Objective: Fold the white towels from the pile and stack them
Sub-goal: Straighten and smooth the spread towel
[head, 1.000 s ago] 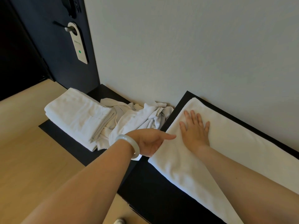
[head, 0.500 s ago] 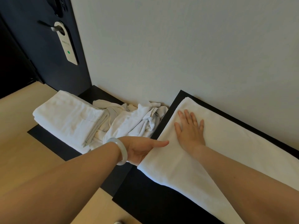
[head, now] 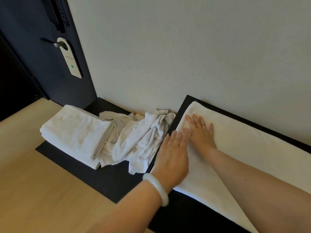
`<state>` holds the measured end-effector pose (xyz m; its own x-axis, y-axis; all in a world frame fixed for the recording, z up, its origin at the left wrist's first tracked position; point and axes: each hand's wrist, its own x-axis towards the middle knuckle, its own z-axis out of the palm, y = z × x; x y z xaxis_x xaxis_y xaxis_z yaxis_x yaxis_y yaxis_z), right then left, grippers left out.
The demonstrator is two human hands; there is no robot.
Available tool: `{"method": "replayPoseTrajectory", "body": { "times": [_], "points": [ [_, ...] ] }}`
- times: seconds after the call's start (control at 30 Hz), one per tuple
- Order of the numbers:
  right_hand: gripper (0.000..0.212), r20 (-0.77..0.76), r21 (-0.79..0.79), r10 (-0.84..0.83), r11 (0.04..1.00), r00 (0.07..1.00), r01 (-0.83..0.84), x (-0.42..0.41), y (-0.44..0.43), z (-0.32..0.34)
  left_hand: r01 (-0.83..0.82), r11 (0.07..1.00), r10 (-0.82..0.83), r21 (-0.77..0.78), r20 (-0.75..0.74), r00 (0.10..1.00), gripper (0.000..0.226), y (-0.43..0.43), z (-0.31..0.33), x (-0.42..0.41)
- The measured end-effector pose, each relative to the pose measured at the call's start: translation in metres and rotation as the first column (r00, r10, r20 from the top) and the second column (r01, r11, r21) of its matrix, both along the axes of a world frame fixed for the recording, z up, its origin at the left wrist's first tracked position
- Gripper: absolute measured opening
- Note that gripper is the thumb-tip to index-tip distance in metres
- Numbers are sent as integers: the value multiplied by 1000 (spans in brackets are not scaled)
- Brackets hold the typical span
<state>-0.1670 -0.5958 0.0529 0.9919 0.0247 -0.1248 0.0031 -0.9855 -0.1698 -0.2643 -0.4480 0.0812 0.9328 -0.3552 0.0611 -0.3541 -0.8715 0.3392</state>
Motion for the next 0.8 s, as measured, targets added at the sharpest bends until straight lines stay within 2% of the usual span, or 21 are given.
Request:
{"method": "replayPoseTrajectory", "body": {
  "times": [0.07, 0.13, 0.2, 0.23, 0.3, 0.37, 0.43, 0.5, 0.57, 0.6, 0.67, 0.73, 0.8],
  "points": [
    [53, -70, 67, 4, 998, 998, 0, 5, -5, 8, 14, 993, -7, 121, -61, 998, 59, -7, -19, -5],
    [48, -141, 264, -16, 963, 990, 53, 4, -12, 22, -1, 990, 11, 139, -71, 997, 60, -4, -30, -8],
    [48, -79, 488, -86, 865, 993, 114, -13, -20, 33, -9, 992, 17, 129, -59, 998, 60, 0, -33, -9],
    [49, -14, 491, -107, 865, 994, 100, -29, -25, 35, -13, 992, 21, 124, -61, 998, 61, 2, -34, -9],
    [55, 86, 303, -38, 953, 996, 10, -79, -39, 28, -18, 993, 27, 116, -69, 997, 61, 8, -33, -10],
    [60, 27, 68, 49, 996, 998, -51, -137, -67, 12, -17, 994, 25, 106, -68, 997, 60, 17, -33, -13],
    [62, -25, -69, -57, 996, 998, 55, -181, -116, 3, -5, 997, 10, 73, -69, 998, 61, 23, -30, -15],
    [63, -40, -123, -270, 957, 962, 264, -208, -165, 8, -17, 996, 23, 90, -71, 997, 61, 25, -28, -15],
    [65, -54, -187, -396, 906, 917, 380, -221, -194, 14, -48, 981, 55, 188, -31, 998, 60, 18, -27, -15],
    [66, -43, -216, -407, 896, 912, 389, -223, -195, 15, -50, 971, 50, 232, 5, 999, 60, 9, -25, -15],
    [65, 15, -235, -355, 907, 935, 349, -220, -174, 12, 21, 980, -33, 198, 58, 998, 61, -23, -20, -19],
    [64, 40, -177, -274, 945, 961, 276, -210, -137, 6, 143, 980, -156, 138, 84, 984, 63, -62, -18, -26],
    [65, 25, -111, -212, 971, 977, 213, -205, -107, -4, 241, 956, -254, 169, 64, 965, 62, -90, -23, -34]
  ]
}}
